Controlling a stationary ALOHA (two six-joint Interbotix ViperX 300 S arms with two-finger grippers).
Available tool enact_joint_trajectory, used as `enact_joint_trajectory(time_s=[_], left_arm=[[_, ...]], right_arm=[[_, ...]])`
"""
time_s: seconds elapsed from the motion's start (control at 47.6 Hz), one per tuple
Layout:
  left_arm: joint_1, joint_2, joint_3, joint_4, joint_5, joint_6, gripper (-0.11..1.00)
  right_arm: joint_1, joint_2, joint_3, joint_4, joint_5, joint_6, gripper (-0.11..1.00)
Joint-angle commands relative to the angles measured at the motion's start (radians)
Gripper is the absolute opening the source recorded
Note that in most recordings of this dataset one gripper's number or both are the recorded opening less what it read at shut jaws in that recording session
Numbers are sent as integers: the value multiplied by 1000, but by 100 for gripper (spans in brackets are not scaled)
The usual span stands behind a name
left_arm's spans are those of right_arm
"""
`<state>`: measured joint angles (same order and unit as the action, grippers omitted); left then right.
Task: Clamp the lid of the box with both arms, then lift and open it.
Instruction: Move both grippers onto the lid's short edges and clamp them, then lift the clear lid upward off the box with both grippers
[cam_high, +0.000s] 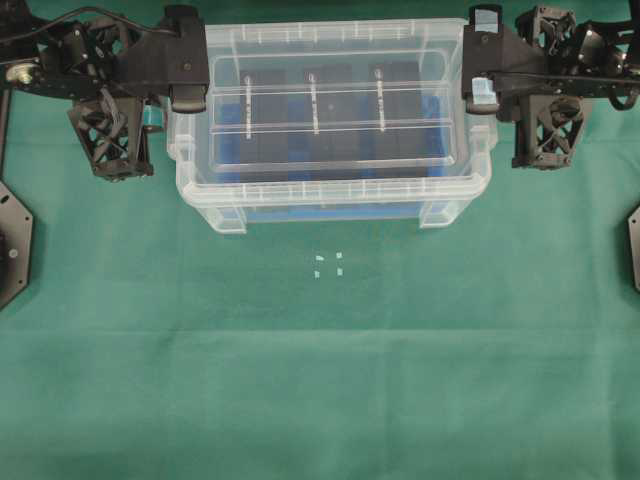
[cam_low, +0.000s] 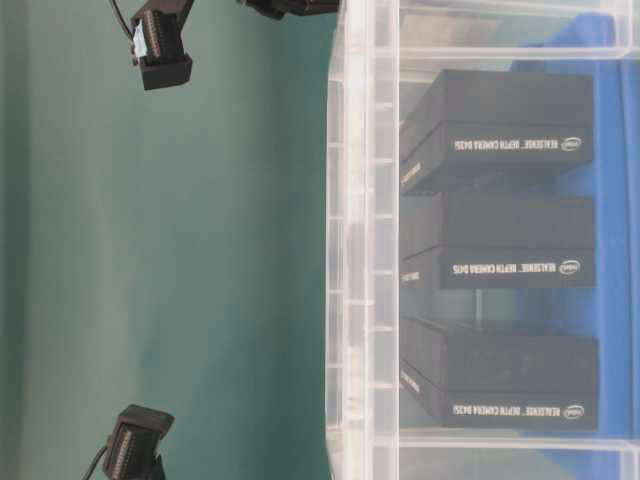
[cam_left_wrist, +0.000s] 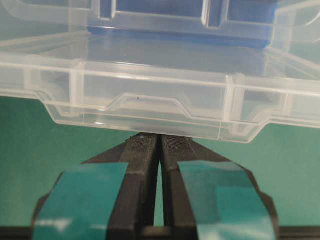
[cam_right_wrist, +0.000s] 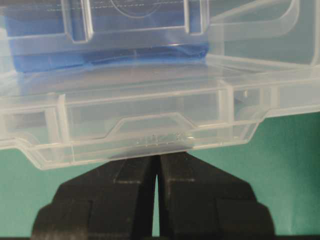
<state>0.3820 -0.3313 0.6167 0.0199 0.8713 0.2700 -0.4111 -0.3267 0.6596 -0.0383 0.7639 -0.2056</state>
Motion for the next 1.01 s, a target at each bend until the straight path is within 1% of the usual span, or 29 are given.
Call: enact_joint_trajectory(time_s=[0.0,0.42,0.988], left_arm=[[-3,-8,-15,2,-14,-3,1],[-8,-34,-35,0,3,-8,1],[-21,-43,-120,2,101,-8,1]], right_arm=[[25,-3,-46,5,-14,11,0],[26,-25,-71,6,5,11,0],[32,-60,-133,5,66,11,0]])
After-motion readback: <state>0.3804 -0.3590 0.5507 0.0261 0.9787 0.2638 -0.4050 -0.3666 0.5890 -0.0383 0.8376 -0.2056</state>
